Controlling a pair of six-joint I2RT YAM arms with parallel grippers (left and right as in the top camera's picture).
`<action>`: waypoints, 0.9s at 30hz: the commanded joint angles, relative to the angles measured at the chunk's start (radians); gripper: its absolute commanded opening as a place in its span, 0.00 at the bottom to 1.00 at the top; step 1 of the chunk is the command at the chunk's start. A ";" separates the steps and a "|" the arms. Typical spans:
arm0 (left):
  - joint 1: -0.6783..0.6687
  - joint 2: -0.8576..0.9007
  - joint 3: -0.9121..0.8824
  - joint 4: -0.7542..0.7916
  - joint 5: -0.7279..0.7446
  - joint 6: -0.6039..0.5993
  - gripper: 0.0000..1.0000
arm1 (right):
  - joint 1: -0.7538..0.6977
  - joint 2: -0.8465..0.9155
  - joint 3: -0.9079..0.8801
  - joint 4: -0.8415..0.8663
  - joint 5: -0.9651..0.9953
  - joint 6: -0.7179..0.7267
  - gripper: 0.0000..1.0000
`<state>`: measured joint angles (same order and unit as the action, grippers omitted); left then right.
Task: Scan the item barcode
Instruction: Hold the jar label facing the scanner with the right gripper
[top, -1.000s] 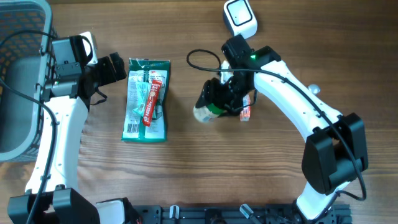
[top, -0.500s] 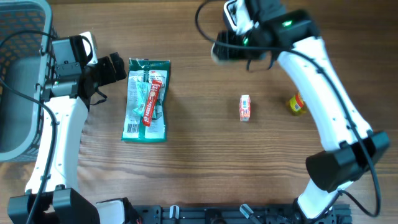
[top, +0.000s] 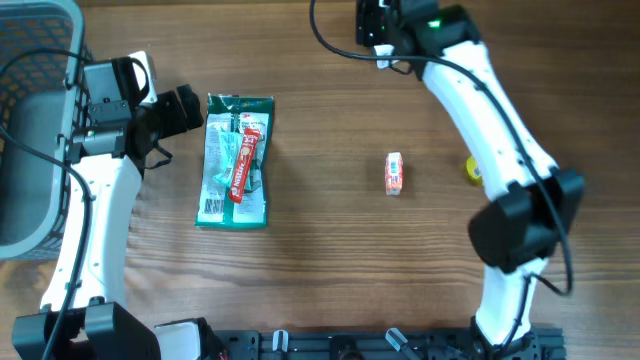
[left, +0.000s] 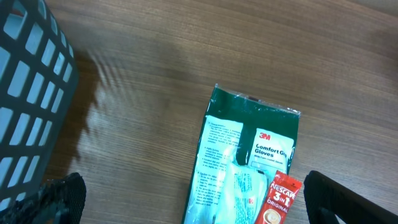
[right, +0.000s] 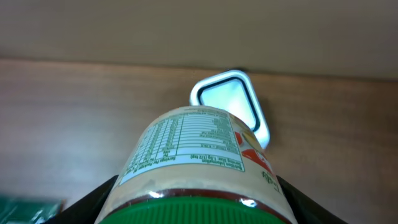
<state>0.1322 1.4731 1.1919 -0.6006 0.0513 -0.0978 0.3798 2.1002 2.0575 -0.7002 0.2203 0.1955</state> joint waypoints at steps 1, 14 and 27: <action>0.004 -0.014 0.014 0.002 0.008 0.016 1.00 | -0.013 0.099 0.011 0.115 0.101 -0.016 0.17; 0.004 -0.014 0.014 0.002 0.008 0.016 1.00 | -0.115 0.287 0.010 0.493 -0.059 -0.225 0.06; 0.004 -0.014 0.014 0.002 0.008 0.016 1.00 | -0.126 0.378 0.010 0.649 -0.120 -0.244 0.04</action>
<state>0.1322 1.4731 1.1919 -0.6014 0.0513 -0.0978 0.2535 2.4321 2.0560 -0.0776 0.1226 -0.0574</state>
